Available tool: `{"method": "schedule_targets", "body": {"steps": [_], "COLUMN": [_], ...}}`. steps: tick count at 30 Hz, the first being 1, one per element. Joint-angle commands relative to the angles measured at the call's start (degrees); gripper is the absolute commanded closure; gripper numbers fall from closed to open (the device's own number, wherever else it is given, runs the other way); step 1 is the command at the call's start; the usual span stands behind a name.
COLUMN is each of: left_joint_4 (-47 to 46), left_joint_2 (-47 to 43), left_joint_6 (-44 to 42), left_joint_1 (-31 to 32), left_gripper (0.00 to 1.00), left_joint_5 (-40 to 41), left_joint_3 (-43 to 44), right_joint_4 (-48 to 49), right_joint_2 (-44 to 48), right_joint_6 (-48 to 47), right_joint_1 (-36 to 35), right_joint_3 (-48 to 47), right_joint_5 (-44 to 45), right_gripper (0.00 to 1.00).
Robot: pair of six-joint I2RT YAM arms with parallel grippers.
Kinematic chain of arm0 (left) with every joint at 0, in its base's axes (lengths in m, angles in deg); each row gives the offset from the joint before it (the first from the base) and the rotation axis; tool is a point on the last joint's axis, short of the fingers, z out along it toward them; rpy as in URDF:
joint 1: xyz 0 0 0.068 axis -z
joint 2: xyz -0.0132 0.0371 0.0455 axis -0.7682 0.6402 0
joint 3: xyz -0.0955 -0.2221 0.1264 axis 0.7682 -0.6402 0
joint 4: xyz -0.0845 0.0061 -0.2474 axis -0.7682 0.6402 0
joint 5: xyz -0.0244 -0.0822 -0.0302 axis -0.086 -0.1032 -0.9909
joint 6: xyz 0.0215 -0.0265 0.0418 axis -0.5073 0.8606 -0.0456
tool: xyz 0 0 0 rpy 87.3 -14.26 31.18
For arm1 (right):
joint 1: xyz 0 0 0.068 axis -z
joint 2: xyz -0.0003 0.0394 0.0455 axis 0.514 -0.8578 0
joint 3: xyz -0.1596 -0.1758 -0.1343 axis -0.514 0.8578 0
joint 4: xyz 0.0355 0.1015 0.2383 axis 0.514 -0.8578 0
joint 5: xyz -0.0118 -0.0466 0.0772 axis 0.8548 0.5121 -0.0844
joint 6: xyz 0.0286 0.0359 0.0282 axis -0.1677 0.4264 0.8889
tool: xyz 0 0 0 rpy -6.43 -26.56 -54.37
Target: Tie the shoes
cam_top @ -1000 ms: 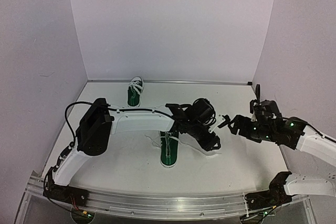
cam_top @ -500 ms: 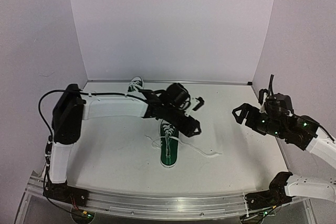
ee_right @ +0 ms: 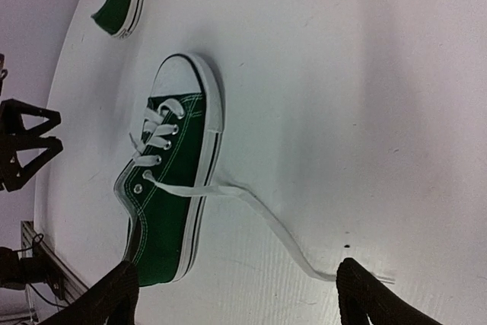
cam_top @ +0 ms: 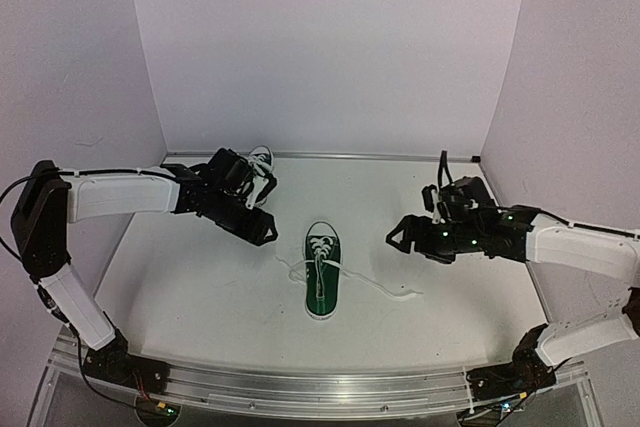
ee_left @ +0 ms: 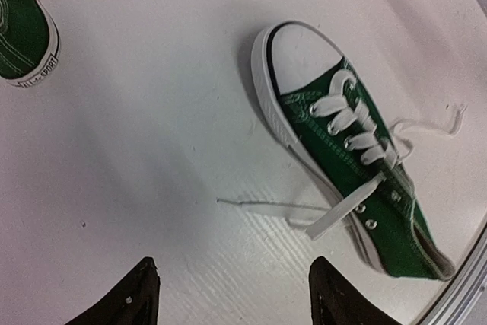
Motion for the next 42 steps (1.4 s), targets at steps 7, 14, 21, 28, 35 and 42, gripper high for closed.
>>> {"method": "schedule_targets", "body": {"steps": [7,14,21,28,35,42], "left_joint_4": [6.9,11.1,13.7,14.2,13.5,14.1], "left_joint_2": [4.9,12.3,20.6,25.3,27.4,24.4], "left_joint_6": [-28.7,-45.9,-53.1,-55.6,-56.7,-53.6], "left_joint_1": [-0.3,-0.3,-0.3,-0.2,2.1,2.4], "left_gripper": [0.36,0.40,0.46,0.51,0.69,0.99], "left_joint_5": [-9.7,-15.7,-16.8,-13.4,-6.1,-4.2], "left_joint_3": [3.1,10.5,17.0,18.7,17.9,15.8], "right_joint_4": [7.3,8.0,7.2,4.8,2.3,0.5], "right_joint_2": [-14.2,-12.4,-6.1,-0.2,2.5,6.1], "right_joint_6": [-0.1,0.3,1.7,1.6,0.1,-0.4], "right_joint_1": [-10.7,-10.7,-8.2,-4.4,-0.8,1.9], "right_joint_3": [-9.2,-7.1,-2.5,0.9,2.3,4.2], "right_joint_5": [-2.3,-0.3,0.4,0.1,-0.4,0.3], "right_gripper": [0.14,0.11,0.10,0.09,0.09,0.09]}}
